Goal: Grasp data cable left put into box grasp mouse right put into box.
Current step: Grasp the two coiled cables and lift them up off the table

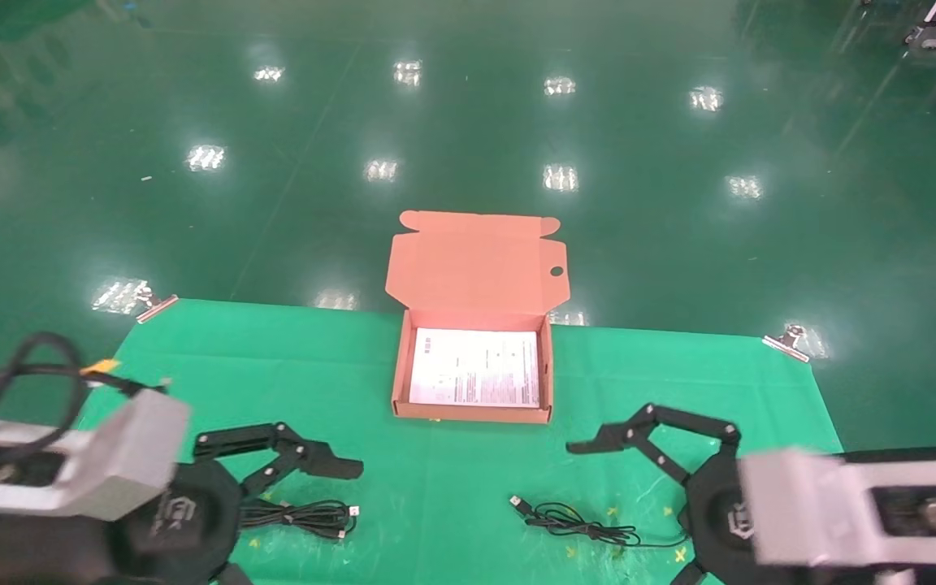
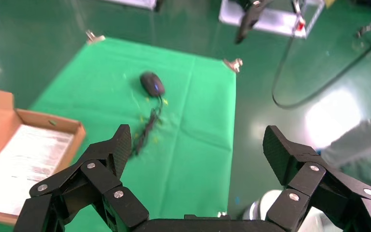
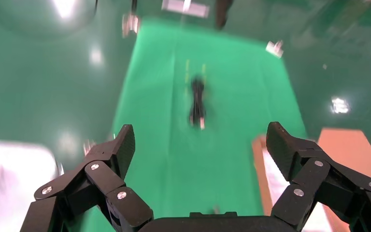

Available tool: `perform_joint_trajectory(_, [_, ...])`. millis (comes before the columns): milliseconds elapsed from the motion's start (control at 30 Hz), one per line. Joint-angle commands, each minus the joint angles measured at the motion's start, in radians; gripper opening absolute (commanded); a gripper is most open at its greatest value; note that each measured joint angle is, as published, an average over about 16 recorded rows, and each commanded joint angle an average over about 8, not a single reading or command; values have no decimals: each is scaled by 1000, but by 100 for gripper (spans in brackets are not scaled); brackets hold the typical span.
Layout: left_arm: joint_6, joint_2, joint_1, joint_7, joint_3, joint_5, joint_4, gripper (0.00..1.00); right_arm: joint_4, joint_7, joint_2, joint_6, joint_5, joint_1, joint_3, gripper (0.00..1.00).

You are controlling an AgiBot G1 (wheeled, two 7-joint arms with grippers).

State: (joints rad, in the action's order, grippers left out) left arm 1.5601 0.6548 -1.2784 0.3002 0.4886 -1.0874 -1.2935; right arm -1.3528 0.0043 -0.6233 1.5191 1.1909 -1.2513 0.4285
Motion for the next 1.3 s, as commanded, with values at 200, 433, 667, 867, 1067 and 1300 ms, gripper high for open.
perform_joint_trajectory(200, [11,57,-130,40,133,-207,-2,100,-8,-126,-58,14,249,-103,116,100])
perform_joint_trajectory(433, [-6,131,-221,72,271,-447,-8,100,-5,-193,-119,7,402,-148,220,100])
perform_joint_trajectory(667, [-60,184,-225,117,352,-635,-10,100,0,-197,-167,-38,513,-141,282,100])
perform_joint_trajectory(867, [-113,217,-204,151,388,-744,17,100,1,-146,-206,-124,647,-110,318,100])
perform_joint_trajectory(1067, [-174,262,-177,149,412,-809,102,100,3,-25,-253,-240,836,-59,349,100])
perform_joint_trajectory(1300, [-244,324,-161,89,418,-819,271,100,24,109,-308,-293,952,-14,370,100])
